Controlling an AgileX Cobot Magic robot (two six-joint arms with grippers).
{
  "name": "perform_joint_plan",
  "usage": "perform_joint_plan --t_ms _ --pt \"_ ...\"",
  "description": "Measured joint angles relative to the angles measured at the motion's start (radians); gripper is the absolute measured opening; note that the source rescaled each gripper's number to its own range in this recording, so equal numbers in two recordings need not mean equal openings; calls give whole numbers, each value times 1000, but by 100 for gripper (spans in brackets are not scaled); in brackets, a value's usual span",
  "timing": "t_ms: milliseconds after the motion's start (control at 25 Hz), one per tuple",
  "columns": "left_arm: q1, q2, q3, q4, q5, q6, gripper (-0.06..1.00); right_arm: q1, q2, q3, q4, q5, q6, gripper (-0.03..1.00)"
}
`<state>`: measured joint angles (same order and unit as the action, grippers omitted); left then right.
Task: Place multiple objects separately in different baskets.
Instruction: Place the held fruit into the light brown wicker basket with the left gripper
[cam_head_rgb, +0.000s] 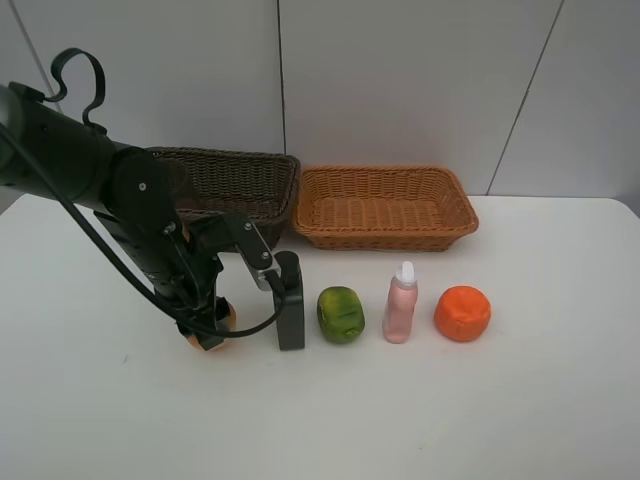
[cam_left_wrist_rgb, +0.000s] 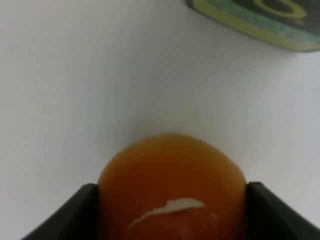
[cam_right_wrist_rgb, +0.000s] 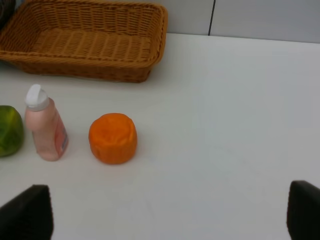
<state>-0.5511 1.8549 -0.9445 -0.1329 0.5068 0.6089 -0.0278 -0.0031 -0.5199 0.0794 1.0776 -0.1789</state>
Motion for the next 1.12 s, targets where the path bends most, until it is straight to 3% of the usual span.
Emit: perform_joint_plan --t_ms 520,800,1120 --pt "0 -202 -34 48 226 -88 69 0 0 0 0 0 0 100" --pt "0 -228 -246 103 415 -125 69 0 0 0 0 0 0 100" --pt "0 -140 -505 133 443 -114 69 0 0 0 0 0 0 100"
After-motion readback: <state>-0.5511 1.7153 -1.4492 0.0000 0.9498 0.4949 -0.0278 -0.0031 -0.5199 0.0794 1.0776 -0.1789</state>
